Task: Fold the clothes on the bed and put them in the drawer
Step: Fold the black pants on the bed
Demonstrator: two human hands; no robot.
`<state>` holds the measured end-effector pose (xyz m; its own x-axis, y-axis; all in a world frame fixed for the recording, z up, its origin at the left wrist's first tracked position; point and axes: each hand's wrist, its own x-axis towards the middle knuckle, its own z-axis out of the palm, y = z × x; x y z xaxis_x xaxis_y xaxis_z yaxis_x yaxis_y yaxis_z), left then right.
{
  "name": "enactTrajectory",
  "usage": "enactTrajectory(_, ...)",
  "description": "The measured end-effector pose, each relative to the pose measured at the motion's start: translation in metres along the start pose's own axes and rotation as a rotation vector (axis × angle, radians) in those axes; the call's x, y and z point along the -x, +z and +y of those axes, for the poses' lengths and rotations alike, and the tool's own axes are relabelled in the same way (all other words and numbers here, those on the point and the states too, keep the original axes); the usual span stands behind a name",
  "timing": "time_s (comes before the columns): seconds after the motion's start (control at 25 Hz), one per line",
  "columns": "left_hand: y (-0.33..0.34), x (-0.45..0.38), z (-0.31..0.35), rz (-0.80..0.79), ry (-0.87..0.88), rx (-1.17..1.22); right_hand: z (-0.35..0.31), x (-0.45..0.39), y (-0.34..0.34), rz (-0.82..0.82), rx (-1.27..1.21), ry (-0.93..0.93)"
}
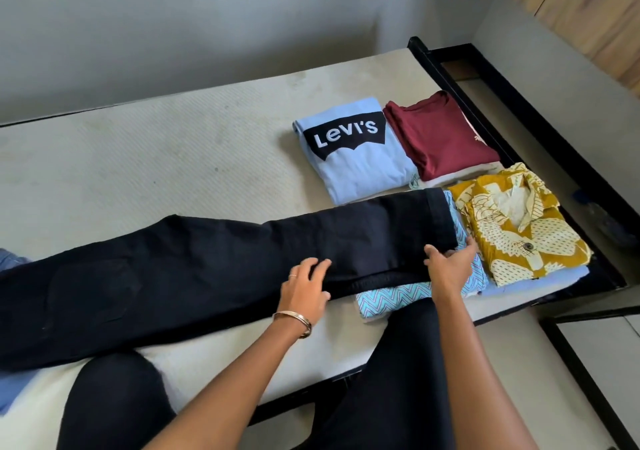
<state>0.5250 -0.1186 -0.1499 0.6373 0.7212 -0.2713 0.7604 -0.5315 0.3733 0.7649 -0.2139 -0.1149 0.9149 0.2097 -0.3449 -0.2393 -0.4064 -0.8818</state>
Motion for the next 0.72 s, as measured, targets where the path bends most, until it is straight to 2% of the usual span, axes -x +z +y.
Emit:
enactTrajectory(0.08, -0.001, 0.007, -0.022, -0.08, -0.116, -0.134, -0.007, -0.005, -0.004, 0.002, -0.161, 0.09)
enactTrajectory(0.2, -0.003, 0.017, -0.039, 0.006, -0.034, -0.295, -0.016, 0.002, -0.01, 0.016, -0.398, 0.101)
enactTrajectory(0.4, -0.001, 0.026, -0.056, 0.108, 0.176, -0.376, 0.016, 0.007, -0.009, 0.199, -0.277, 0.22)
enactTrajectory(0.52, 0.003, 0.027, -0.058, 0.15, 0.221, -0.352, 0.004, 0.004, -0.002, 0.235, -0.319, 0.135)
enactTrajectory(0.6, 0.002, 0.032, -0.054, 0.077, 0.179, -0.302, 0.001, 0.004, 0.001, 0.277, -0.278, 0.153)
enactTrajectory(0.72, 0.022, 0.037, -0.06, -0.168, 0.069, -0.269, 0.006, 0.015, 0.005, 0.31, -0.135, 0.328)
